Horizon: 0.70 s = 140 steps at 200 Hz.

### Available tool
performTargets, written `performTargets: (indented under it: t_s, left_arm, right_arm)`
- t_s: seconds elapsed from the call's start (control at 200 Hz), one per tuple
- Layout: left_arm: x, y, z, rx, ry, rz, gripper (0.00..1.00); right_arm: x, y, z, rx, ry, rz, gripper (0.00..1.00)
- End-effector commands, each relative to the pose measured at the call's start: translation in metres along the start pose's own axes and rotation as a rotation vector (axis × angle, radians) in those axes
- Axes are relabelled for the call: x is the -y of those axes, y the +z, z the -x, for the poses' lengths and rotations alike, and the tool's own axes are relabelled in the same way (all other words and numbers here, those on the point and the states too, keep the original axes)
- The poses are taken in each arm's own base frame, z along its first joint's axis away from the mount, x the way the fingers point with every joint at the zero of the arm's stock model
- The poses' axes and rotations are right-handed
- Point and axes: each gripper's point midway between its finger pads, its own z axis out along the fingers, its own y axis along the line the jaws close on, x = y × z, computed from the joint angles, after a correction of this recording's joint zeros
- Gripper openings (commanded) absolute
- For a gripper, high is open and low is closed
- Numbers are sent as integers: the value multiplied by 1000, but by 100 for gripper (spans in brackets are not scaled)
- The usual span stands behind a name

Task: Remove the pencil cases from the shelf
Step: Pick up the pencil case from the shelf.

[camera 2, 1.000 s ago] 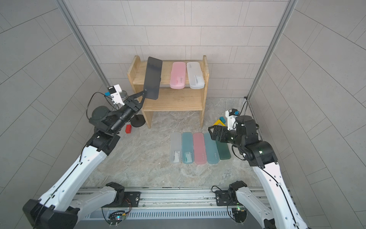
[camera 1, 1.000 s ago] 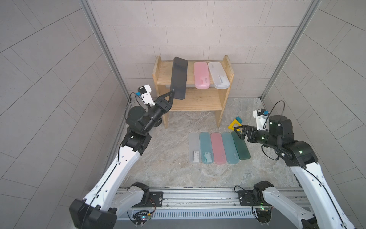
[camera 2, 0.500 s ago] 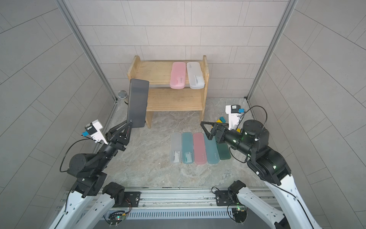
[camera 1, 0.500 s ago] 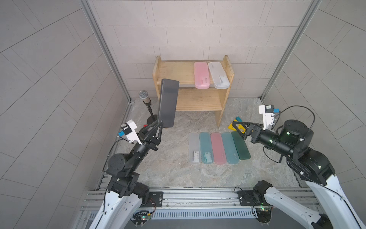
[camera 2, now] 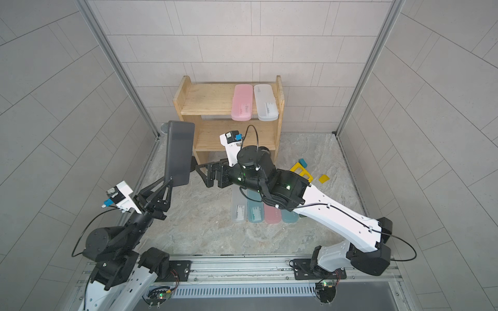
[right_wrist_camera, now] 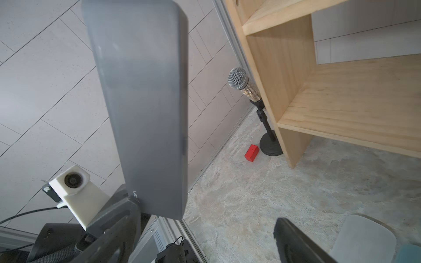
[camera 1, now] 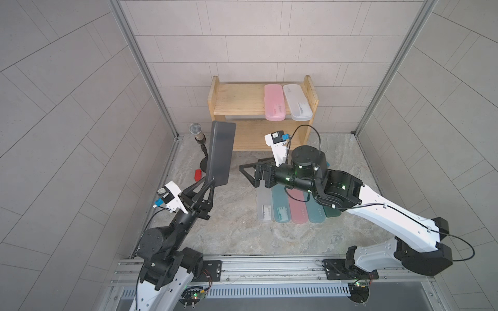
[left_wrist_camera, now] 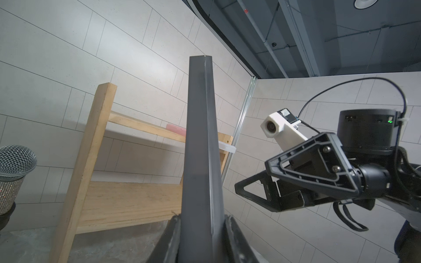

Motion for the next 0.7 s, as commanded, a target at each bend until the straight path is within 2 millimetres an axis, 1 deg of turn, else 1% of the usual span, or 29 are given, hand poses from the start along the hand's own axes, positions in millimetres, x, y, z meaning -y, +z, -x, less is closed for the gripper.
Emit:
performTargets:
  t_s: [0.0, 0.085, 0.28, 0.415, 0.625, 0.695]
  left_arm:
    - [0, -6, 4, 27, 37, 7, 0]
    - [0, -8, 3, 27, 41, 8, 0]
    - [0, -10, 0, 21, 29, 4, 0]
    - [0, -8, -5, 2, 17, -1, 0]
    - [-1, -9, -6, 9, 19, -2, 0]
    - [0, -10, -5, 14, 19, -3, 0]
  right_arm:
    - [-32, 1, 24, 73, -40, 65, 100]
    - [-36, 15, 22, 52, -57, 52, 100]
    - [-30, 41, 16, 30, -72, 7, 100]
    - [-23, 53, 13, 20, -78, -37, 100]
    - [-23, 67, 8, 4, -76, -33, 100]
    - [-20, 71, 6, 2, -78, -47, 100]
